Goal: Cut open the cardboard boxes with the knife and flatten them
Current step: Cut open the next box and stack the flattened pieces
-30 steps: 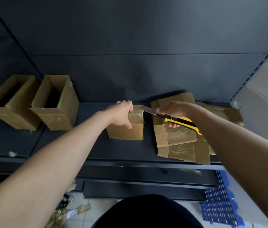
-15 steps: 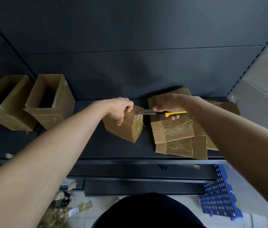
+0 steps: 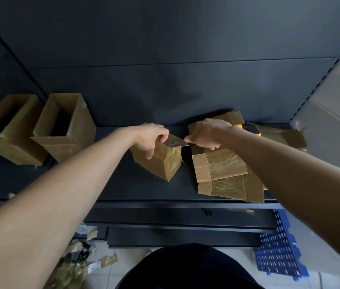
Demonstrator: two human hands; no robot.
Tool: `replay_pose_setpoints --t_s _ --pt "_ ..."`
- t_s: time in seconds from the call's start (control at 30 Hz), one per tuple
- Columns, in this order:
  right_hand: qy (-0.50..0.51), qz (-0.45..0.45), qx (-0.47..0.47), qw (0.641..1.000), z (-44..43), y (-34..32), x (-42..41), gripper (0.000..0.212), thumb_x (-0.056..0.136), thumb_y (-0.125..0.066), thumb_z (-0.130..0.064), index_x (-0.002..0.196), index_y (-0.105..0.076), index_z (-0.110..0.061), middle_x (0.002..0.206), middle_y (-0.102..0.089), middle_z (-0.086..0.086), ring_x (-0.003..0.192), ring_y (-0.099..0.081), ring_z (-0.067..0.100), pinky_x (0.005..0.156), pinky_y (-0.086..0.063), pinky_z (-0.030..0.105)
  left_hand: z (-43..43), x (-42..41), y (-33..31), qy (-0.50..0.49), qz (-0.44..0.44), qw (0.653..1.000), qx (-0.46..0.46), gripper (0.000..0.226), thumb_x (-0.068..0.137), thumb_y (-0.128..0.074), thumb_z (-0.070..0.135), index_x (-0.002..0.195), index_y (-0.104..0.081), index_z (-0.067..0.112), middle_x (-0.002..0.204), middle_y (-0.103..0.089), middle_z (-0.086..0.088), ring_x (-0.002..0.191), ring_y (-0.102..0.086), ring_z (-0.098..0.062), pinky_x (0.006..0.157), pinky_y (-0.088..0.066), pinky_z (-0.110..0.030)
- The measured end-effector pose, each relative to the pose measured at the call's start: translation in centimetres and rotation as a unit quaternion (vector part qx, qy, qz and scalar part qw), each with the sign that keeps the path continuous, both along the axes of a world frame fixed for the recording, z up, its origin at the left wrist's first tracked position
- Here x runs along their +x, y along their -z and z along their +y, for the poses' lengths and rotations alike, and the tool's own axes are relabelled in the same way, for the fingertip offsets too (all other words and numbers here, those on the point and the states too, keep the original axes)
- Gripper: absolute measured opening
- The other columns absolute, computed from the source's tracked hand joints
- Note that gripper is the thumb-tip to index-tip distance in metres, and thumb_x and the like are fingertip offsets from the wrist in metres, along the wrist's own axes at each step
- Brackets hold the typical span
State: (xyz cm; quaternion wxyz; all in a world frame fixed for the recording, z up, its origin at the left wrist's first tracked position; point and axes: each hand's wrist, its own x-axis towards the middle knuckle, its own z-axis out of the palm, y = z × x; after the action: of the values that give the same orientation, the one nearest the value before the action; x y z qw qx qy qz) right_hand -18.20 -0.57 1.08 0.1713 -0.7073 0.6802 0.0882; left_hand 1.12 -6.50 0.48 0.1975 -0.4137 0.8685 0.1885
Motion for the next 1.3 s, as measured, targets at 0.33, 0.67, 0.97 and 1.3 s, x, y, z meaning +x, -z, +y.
replay_pose_setpoints --t_s 0.33,0.67,0.97,1.3 --pt "0.007 -0.02 0.044 0.999 0.2 0.3 0.3 0.057 0.095 -0.04 -0.054 0.069 -0.063 -0.009 0.055 -0.064 0.006 0.05 -0.059 0.02 0.064 -0.05 0.029 0.4 0.5 0.0 -0.017 0.025 0.999 0.016 0.053 0.059 -0.083 0.004 0.079 -0.039 0.026 0.092 -0.045 0.008 0.095 -0.044 -0.024 0.075 -0.046 -0.042" --pt "0.021 -0.03 0.054 0.998 1.0 0.9 0.5 0.058 0.095 -0.039 -0.055 0.068 -0.061 -0.009 0.055 -0.063 0.005 0.047 -0.059 0.018 0.06 -0.048 0.028 0.5 0.2 -0.3 -0.039 0.027 0.998 0.027 0.054 0.061 -0.082 0.0 0.078 -0.038 0.025 0.092 -0.045 0.001 0.076 -0.041 -0.018 0.061 -0.04 -0.036" --pt "0.093 -0.193 0.163 0.963 2.1 1.2 -1.3 0.053 0.098 -0.044 -0.048 0.089 -0.066 0.0 0.064 -0.062 0.01 0.052 -0.055 0.021 0.061 -0.049 0.03 0.3 1.1 0.2 -0.092 0.076 0.993 0.025 0.04 0.067 -0.084 0.016 0.082 -0.049 0.028 0.103 -0.045 0.007 0.094 -0.05 -0.019 0.077 -0.046 -0.036" --pt "0.105 -0.169 0.055 0.978 2.3 1.8 -1.7 0.046 0.091 -0.05 -0.058 0.086 -0.068 -0.016 0.077 -0.058 0.0 0.078 -0.056 0.02 0.071 -0.045 0.03 0.2 1.8 0.5 -0.11 0.123 0.986 0.012 0.054 0.07 -0.082 0.019 0.119 -0.059 0.02 0.115 -0.053 0.005 0.101 -0.05 -0.015 0.083 -0.043 -0.029"
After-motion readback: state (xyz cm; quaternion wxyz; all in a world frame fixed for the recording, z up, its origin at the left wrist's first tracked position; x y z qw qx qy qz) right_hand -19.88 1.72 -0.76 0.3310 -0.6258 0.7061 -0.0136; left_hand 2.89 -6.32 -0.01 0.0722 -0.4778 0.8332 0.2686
